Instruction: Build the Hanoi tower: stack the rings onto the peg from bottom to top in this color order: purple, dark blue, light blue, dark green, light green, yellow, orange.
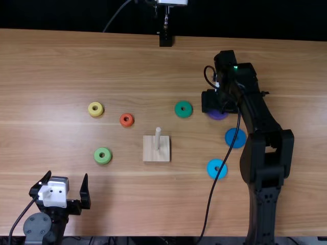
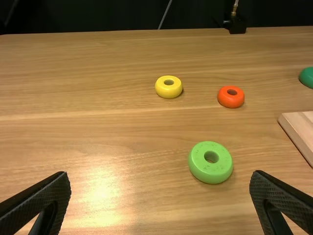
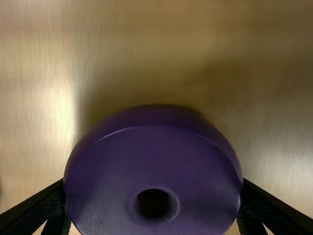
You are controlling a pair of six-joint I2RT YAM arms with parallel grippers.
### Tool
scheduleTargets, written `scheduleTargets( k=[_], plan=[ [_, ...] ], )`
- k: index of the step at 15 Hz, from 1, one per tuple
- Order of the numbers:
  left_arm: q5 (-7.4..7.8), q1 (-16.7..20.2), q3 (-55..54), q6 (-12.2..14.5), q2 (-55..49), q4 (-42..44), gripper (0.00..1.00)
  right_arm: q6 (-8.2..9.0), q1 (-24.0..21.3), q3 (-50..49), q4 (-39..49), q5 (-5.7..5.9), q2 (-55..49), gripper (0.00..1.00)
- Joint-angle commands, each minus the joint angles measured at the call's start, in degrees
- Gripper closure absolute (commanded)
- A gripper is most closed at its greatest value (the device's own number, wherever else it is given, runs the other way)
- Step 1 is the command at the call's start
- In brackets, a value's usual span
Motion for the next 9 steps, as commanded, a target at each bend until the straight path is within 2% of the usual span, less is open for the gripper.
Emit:
scheduleTargets(
  k=[1, 2, 3, 7, 9],
  plan=[
    [0.26, -0.45, -6.44, -0.32, -0.67, -4.38, 0.0, -1.61, 2.65, 1.0, -2.13, 0.44, -6.45, 0.91],
    [0.26, -0.54, -6.44, -0.32, -0.67, -4.38, 0.0, -3.3, 3.35, 1.09, -4.35, 0.23, -8.04, 0.91],
    [0.26, -0.45, -6.44, -0.32, -0.67, -4.38, 0.0, -4.04, 3.79, 1.0, -5.61, 0.12, -10.06, 0.91],
    [0.36, -0.45, -6.44, -0.32, -0.67, -4.38, 0.0, -4.25, 6.43, -1.11, -6.04, 0.02, -19.81, 0.91],
    [0.26, -0.45, -6.44, -0.32, -0.67, -4.38, 0.0, -5.2, 9.24, -1.46, -6.04, 0.02, -24.12, 0.91]
  ],
)
